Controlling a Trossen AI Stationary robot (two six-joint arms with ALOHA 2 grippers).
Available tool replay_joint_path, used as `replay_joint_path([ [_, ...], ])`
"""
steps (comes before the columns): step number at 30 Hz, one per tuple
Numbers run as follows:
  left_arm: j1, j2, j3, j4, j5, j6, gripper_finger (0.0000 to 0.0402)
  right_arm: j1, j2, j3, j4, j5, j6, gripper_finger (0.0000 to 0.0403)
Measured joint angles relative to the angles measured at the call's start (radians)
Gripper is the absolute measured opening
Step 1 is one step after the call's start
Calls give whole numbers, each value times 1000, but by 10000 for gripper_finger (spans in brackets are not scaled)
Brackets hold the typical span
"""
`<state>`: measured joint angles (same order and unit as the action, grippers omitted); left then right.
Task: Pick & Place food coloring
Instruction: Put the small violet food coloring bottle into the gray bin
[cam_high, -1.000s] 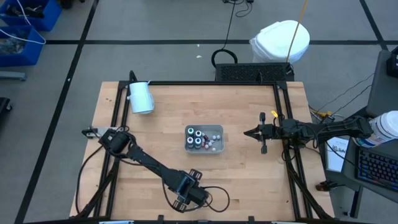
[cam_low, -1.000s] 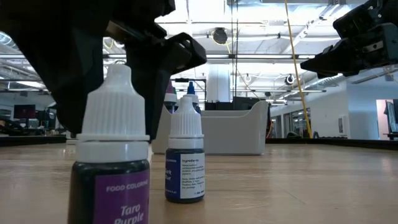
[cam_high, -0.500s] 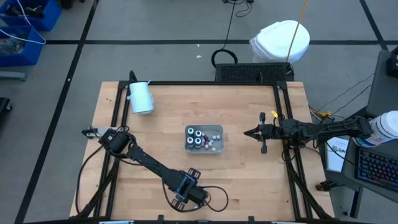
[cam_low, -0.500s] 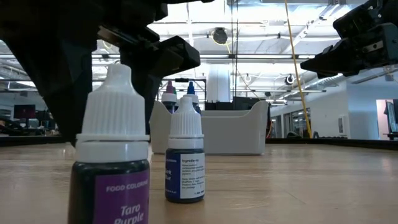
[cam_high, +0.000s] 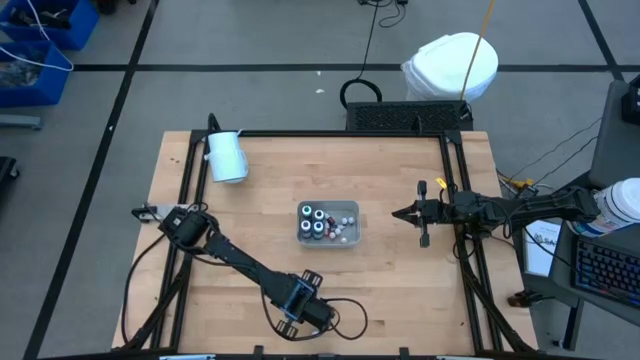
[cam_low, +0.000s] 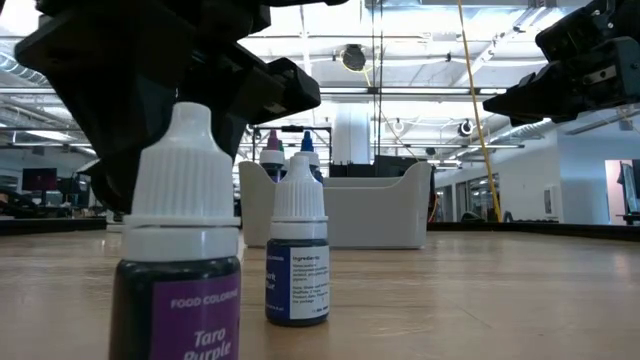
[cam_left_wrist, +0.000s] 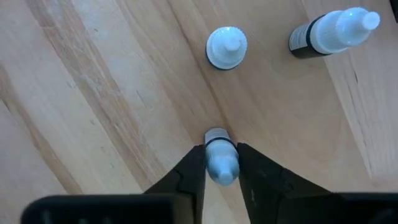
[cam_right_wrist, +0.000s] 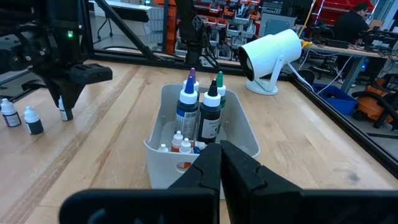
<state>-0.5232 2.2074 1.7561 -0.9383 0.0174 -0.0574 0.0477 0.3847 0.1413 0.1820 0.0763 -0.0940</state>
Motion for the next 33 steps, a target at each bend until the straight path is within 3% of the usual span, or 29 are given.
replay_joint_path([
  [4,0,-1,1,0,0,0,66,0,0,0,0,0,0,0],
  [9,3,-1,18,-13,0,5,81,0,0,0,0,0,0,0],
  [14,23,-1,114,-60,-1,14,74,0,0,0,0,0,0,0],
  [18,60,-1,263,-151,-46,76,69,0,0,0,0,0,0,0],
  [25,194,-2,442,-218,-217,221,77,0,0,0,0,0,0,0],
  [33,431,-2,395,-218,-257,275,77,0,0,0,0,0,-22,0],
])
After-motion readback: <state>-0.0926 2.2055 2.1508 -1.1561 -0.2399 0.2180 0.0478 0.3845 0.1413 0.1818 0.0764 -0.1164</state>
